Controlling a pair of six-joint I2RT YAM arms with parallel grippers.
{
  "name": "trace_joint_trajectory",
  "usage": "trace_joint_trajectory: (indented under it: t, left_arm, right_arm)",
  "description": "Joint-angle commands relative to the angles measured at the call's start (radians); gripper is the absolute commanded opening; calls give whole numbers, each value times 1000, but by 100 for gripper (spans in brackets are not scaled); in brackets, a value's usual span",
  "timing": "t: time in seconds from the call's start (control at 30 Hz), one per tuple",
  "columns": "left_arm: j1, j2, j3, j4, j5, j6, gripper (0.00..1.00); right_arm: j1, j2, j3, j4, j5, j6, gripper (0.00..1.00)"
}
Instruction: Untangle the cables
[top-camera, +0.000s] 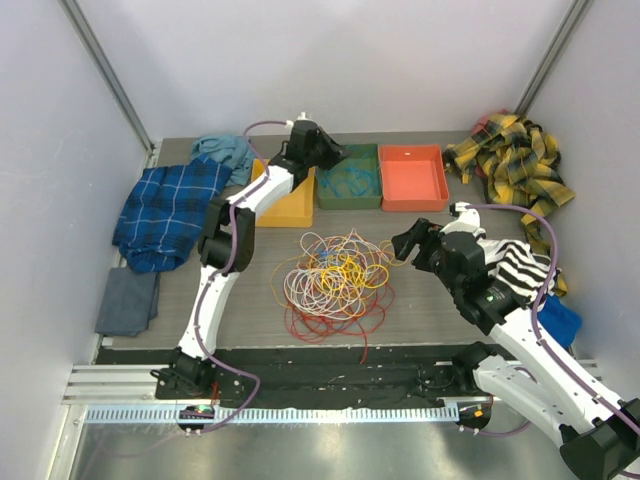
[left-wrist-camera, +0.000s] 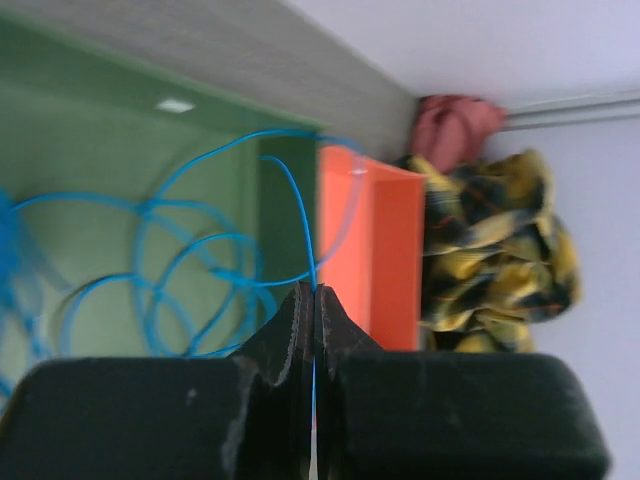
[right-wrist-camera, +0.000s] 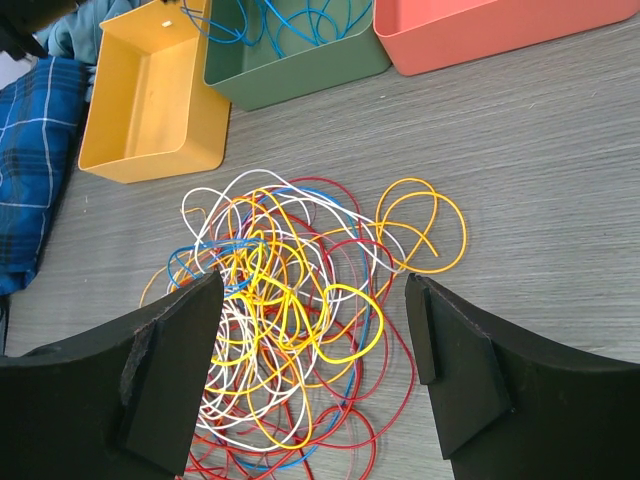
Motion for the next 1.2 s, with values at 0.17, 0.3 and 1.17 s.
trace_joint_trajectory:
  t: [0.17,0.3,1.17]
  left_arm:
    - [14,-14,-4,-80,9,75,59]
    - [18,-75,-27,-108,-29,113,100]
    - [32,-1099,-1214,24,-383,274,37]
  right_arm:
    - [-3,-11,13,13,25,-15,82]
    - [-5,-12,16,13,21,-8,82]
    - [-3,37,25,91,-67,32,64]
